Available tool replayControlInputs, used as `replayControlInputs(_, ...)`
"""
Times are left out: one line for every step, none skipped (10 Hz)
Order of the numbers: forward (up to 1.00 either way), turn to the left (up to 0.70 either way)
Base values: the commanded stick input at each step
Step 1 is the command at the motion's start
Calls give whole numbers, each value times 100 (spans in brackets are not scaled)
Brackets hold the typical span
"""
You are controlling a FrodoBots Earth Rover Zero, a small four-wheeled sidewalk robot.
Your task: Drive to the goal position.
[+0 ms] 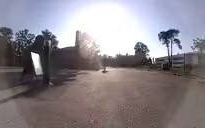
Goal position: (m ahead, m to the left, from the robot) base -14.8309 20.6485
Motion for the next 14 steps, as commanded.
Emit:
replayControlInputs(45, 0)
replayControlInputs(45, 0)
replayControlInputs(45, 0)
replayControlInputs(45, 0)
replayControlInputs(45, 0)
replayControlInputs(45, 0)
replayControlInputs(45, 0)
replayControlInputs(45, 0)
replayControlInputs(45, 0)
replayControlInputs(45, 0)
replayControlInputs(45, 0)
replayControlInputs(45, 0)
replayControlInputs(45, 0)
replayControlInputs(60, 0)
